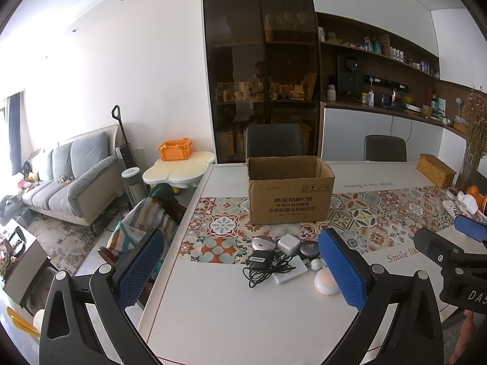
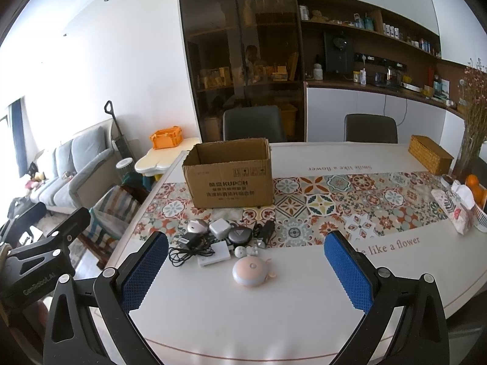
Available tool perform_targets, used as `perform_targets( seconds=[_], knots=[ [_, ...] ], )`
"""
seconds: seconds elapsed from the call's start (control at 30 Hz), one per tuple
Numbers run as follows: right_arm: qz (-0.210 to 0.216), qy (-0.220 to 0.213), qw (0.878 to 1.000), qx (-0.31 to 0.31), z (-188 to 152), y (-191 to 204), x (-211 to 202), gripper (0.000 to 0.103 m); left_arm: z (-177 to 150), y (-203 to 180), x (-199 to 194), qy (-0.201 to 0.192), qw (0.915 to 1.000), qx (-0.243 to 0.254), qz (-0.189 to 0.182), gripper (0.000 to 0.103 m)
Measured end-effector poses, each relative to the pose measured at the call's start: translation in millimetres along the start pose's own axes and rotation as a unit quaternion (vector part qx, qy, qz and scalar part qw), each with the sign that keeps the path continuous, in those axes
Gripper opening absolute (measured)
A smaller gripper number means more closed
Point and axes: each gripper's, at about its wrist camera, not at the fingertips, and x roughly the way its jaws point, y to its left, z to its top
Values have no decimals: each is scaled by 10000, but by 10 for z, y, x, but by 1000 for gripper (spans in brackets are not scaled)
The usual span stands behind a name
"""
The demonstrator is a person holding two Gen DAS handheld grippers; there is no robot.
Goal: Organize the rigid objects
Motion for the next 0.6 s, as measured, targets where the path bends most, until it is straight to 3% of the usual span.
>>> perform_targets(
  seconds=[0.6],
  knots=[
    [-23, 20, 10000, -19, 39, 3, 11, 103, -85, -76, 37, 28, 10000, 20, -49, 103]
  ],
)
